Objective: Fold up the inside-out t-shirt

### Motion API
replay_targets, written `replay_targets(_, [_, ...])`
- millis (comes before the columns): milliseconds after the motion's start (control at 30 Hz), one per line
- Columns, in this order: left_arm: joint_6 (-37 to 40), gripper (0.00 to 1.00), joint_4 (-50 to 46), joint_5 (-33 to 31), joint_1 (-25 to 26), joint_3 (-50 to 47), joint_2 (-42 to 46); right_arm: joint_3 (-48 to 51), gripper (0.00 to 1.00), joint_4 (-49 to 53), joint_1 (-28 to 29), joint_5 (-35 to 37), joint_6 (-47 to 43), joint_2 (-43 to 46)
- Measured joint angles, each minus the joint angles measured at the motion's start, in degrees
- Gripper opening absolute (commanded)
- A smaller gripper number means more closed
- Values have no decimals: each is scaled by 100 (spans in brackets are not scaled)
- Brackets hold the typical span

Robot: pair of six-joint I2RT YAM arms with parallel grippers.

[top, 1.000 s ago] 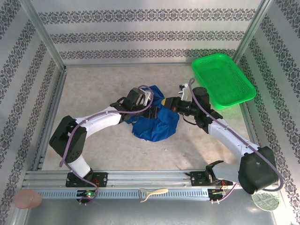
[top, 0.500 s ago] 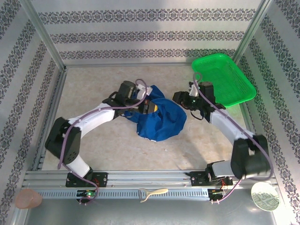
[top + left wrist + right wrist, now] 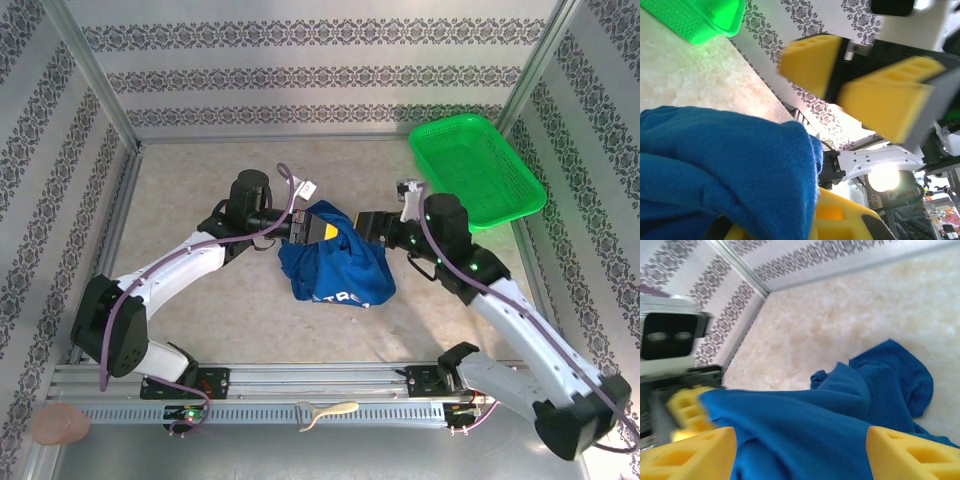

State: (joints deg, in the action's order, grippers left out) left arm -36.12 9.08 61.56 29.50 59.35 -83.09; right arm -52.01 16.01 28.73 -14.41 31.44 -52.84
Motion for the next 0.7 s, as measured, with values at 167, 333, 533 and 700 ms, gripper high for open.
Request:
replay_targets(167, [-44,0,46,59,0,0,-68,2,68,234,387,409,-127,28])
replay_targets(333, [-46,0,46,79,-37,0,-72,144,64,249,614,520,-210,-662])
replay_targets(533, [-61,0,46,74,-66,-2,-70,177,0,-72,535,525,-339,-1864])
replay_targets(700, [-87,0,79,-339,-452,-380,28,184,0,-232,92,-330,-446,-1711])
